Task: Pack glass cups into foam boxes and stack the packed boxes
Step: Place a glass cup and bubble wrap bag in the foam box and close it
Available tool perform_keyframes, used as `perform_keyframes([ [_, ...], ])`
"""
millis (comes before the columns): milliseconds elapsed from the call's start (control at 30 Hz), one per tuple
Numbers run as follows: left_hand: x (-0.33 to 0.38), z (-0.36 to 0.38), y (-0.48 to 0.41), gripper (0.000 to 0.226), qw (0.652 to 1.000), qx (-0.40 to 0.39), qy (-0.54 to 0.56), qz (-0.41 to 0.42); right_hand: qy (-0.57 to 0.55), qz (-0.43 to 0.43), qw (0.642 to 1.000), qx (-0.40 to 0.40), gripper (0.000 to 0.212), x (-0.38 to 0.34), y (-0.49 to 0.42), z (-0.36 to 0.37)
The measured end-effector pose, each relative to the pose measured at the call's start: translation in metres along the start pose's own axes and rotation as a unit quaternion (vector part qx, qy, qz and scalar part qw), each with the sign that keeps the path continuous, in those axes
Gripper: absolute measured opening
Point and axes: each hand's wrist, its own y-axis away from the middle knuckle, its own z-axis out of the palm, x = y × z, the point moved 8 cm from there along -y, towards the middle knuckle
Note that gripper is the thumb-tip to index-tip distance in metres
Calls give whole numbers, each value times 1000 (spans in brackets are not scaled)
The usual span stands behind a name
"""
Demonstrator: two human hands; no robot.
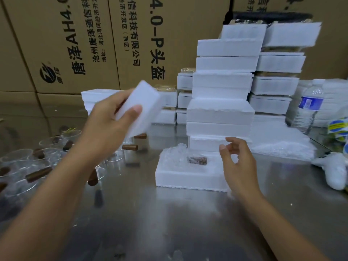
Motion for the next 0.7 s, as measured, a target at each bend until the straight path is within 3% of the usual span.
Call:
perform_keyframes([
  [67,10,3,0,24,975,-19,219,-38,-74,22,997,15,13,-5,-4,-4],
  [167,9,29,-1,27,877,-86,456,-126,-179,51,982,17,13,-11,-11,-8],
  [300,-20,78,13,40,741,-97,602,-281,-284,81,955,-20,32,-8,-15,-7],
  [367,-34,96,23,50,712,-82,616,-326,-297,92,950,-31,32,-4,-17,-5],
  [400,-40,101,27,48,721,-67,609,-324,-293,95,951,-32,22,-1,-18,-5],
  [533,-61,99,42,30,857,49,444,-258,-276,114,954,-30,16,9,-21,-4],
  [633,-68,92,49,28,902,93,359,-222,-265,136,954,-33,17,17,-21,-2],
  [700,-69,92,51,31,912,90,340,-210,-246,144,958,-37,22,23,-21,-2],
])
